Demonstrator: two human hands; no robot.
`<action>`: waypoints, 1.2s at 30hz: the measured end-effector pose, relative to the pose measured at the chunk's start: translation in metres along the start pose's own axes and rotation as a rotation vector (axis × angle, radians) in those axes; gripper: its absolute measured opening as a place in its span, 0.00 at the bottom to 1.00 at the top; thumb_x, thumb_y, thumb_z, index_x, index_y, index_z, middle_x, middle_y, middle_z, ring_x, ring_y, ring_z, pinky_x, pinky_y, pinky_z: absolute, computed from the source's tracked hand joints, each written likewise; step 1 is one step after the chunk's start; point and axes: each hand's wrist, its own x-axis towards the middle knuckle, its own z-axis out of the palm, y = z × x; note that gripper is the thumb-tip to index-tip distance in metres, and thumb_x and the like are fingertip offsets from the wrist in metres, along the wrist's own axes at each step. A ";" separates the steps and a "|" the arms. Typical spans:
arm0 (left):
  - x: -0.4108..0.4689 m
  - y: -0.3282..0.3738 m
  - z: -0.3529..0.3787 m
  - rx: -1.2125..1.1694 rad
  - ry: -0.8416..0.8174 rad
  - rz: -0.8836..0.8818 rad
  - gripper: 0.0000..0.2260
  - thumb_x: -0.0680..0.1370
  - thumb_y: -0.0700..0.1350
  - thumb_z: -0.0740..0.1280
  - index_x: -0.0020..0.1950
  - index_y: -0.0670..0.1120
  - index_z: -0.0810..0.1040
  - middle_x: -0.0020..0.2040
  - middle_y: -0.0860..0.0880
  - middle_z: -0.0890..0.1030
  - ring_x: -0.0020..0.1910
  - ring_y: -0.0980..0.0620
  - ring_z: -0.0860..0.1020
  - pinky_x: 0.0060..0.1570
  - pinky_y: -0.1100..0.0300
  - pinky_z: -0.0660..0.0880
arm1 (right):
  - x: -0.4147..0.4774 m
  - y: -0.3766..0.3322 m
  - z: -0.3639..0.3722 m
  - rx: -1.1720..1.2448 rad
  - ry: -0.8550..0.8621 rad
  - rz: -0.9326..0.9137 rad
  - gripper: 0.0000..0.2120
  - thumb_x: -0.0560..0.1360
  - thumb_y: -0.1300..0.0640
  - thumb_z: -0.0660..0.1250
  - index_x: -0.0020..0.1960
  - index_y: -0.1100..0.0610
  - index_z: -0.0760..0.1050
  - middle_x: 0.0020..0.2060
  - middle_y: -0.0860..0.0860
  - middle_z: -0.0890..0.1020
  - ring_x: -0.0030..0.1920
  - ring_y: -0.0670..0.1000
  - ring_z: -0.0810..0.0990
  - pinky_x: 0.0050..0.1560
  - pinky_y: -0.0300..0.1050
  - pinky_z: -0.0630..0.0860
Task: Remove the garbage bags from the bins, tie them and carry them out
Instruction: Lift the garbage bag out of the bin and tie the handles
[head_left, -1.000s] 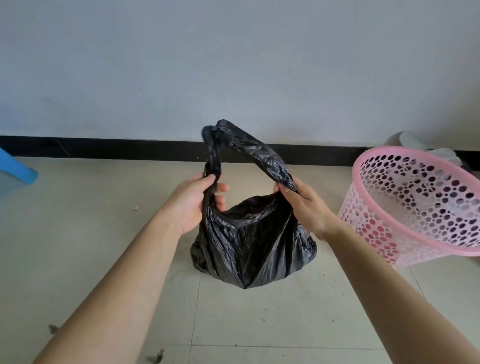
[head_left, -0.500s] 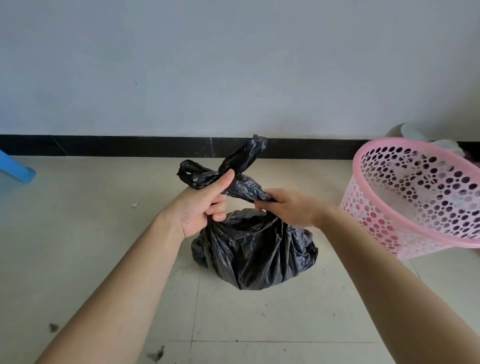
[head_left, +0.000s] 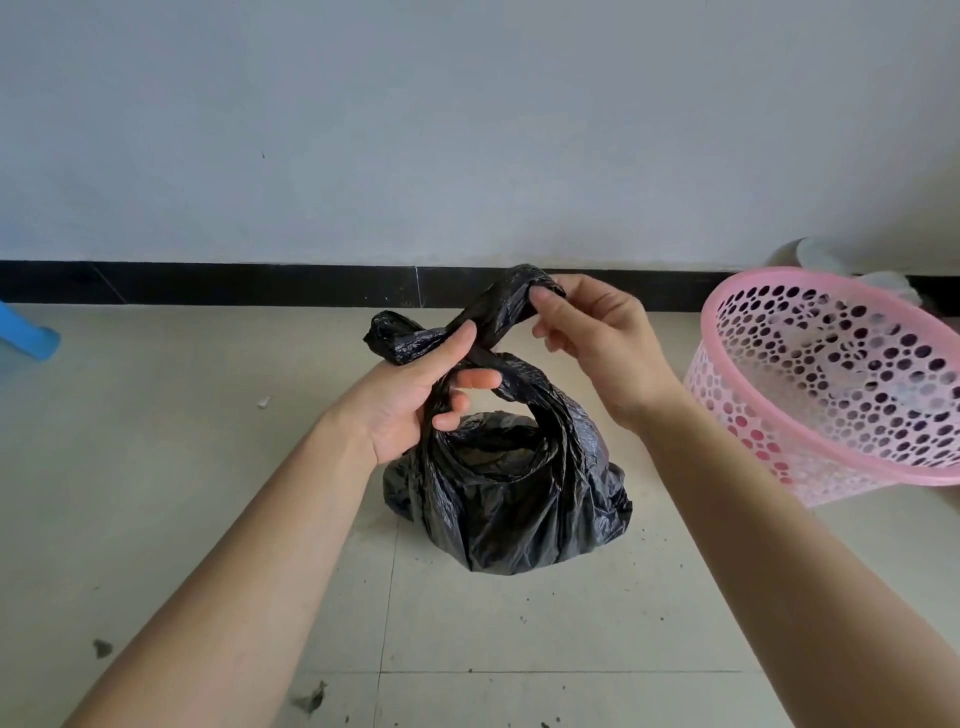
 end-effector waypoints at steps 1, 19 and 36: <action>0.000 -0.001 -0.001 -0.045 -0.004 -0.005 0.14 0.75 0.54 0.69 0.55 0.47 0.81 0.46 0.43 0.86 0.28 0.56 0.71 0.25 0.66 0.62 | 0.000 0.001 -0.001 0.054 -0.010 0.035 0.03 0.78 0.60 0.68 0.48 0.58 0.79 0.39 0.55 0.81 0.36 0.47 0.79 0.41 0.40 0.75; 0.002 0.000 -0.017 -0.086 0.143 0.141 0.07 0.77 0.31 0.67 0.46 0.42 0.80 0.43 0.41 0.85 0.31 0.53 0.80 0.30 0.63 0.73 | -0.022 0.014 -0.022 -0.309 -0.250 0.245 0.06 0.75 0.57 0.71 0.51 0.54 0.82 0.39 0.46 0.81 0.39 0.40 0.77 0.43 0.35 0.68; 0.013 -0.009 -0.010 -0.217 0.271 0.274 0.08 0.77 0.29 0.67 0.44 0.41 0.80 0.49 0.40 0.84 0.55 0.41 0.84 0.60 0.48 0.79 | -0.014 0.047 -0.007 -0.278 -0.233 0.318 0.09 0.72 0.52 0.66 0.40 0.57 0.80 0.35 0.51 0.82 0.39 0.54 0.78 0.47 0.49 0.70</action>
